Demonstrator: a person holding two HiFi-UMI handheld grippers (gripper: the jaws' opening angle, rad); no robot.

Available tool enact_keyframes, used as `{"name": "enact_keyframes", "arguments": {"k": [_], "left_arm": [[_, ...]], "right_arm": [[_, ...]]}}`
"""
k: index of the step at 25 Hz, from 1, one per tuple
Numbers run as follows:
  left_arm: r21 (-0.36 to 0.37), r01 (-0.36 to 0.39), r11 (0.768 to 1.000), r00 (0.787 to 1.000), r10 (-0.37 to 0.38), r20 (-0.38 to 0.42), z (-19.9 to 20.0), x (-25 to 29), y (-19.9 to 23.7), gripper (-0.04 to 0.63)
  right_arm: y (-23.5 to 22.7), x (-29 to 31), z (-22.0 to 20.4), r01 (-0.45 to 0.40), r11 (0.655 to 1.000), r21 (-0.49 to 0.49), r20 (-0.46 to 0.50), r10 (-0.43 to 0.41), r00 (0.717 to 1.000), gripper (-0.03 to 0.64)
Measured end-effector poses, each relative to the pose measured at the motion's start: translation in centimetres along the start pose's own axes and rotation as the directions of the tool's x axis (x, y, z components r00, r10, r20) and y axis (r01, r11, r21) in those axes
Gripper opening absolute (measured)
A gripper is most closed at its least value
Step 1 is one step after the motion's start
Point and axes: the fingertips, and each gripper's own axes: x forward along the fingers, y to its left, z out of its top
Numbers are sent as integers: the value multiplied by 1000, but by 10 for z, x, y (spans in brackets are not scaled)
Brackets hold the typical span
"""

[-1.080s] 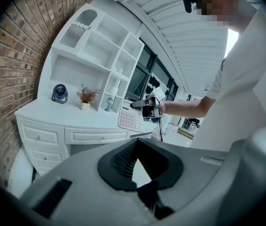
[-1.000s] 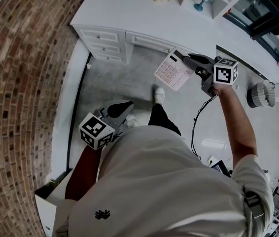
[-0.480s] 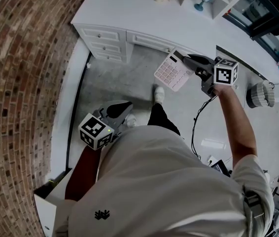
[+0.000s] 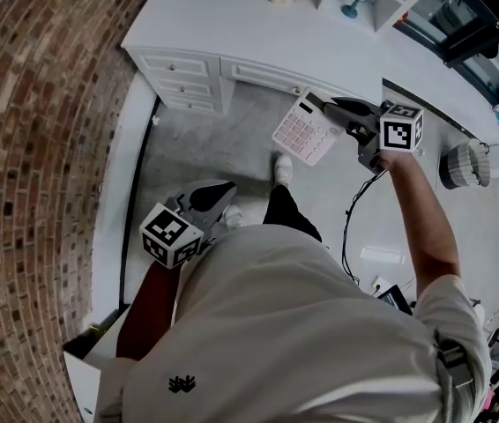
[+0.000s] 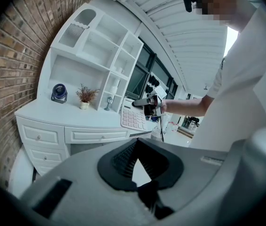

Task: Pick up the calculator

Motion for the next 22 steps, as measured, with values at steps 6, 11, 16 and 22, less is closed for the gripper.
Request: {"name": "enact_keyframes", "arguments": {"k": [6, 11, 16, 22], "left_arm": [[-1, 5, 1000, 1000, -5, -4, 2, 6, 4, 6], [-15, 4, 1000, 1000, -4, -17, 1, 14, 11, 6], [-16, 2, 1000, 1000, -3, -21, 10, 28, 21, 6], [-22, -1, 1000, 1000, 0, -25, 27, 57, 39, 6]], "right_arm": [[-7, -2, -1, 3, 1000, 5, -1, -3, 1000, 58], [-18, -1, -1, -1, 1000, 16, -6, 1, 1000, 58], [-34, -2, 3, -12, 1000, 24, -12, 12, 1000, 58], [-66, -2, 16, -28, 999, 37, -24, 29, 999, 58]]}}
